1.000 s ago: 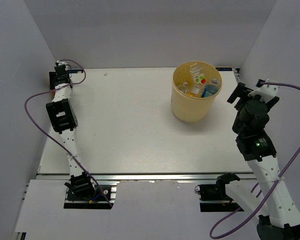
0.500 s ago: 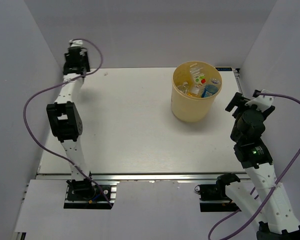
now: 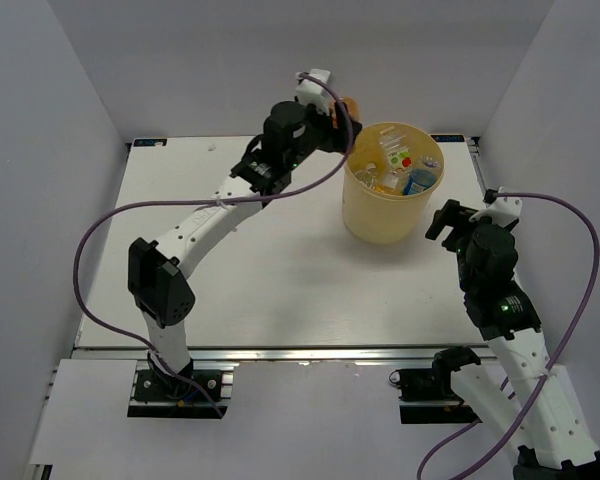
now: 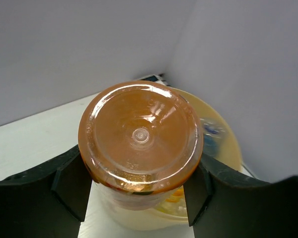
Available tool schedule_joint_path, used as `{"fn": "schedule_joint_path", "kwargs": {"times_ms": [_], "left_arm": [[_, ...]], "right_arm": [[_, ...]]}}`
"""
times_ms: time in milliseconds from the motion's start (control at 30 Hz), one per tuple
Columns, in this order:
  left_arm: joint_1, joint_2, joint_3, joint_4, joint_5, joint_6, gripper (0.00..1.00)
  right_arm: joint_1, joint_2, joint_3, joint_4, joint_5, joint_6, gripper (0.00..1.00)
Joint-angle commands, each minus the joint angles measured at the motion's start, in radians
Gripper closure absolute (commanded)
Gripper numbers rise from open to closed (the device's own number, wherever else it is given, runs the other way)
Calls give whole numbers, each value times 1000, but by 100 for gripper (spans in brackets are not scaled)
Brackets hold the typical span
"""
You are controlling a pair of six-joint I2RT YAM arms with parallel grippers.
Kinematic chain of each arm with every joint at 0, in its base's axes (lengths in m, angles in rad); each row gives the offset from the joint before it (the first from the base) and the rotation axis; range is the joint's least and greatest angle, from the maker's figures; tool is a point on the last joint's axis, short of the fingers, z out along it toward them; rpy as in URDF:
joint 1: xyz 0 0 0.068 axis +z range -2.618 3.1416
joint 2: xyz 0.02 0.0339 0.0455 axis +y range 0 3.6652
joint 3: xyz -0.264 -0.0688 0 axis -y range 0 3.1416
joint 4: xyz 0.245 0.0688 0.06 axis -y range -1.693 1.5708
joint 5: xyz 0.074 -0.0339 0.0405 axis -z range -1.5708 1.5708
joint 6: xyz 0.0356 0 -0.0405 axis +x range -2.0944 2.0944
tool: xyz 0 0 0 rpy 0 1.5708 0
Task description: Put the plastic bottles in the bin
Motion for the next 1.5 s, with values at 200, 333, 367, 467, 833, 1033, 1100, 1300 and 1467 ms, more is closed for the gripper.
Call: {"fn": "schedule_joint_path", "kwargs": {"times_ms": [200, 333, 367, 467, 833, 1033, 1100, 1300, 1467], "left_arm": [[-125, 81, 117, -77, -31, -23, 5], [-147, 143, 239, -203, -95, 16, 2], [-147, 153, 270, -230, -112, 19, 2], [-145, 141, 309, -252, -160, 36, 2], [15, -138, -54, -242, -454, -42, 2], [292, -523, -579, -232, -537, -306, 2], [322, -661, -740, -230, -598, -366, 2], [347, -774, -808, -388, -670, -386, 2], [347, -821, -834, -404, -692, -398, 2]], "right_arm": [[-4, -68, -24, 21, -35, 16, 11], [-6, -65, -15, 7, -44, 14, 11], [-6, -65, -16, 7, -47, 17, 11], [-4, -62, -18, 10, -59, 19, 11], [-6, -13, -3, -35, -10, 37, 11], [-4, 2, 8, -44, 4, 63, 11], [-4, -5, -1, -25, -13, 59, 11], [-4, -17, 4, -47, 10, 74, 11], [-4, -47, -16, -15, 27, 83, 11]]}}
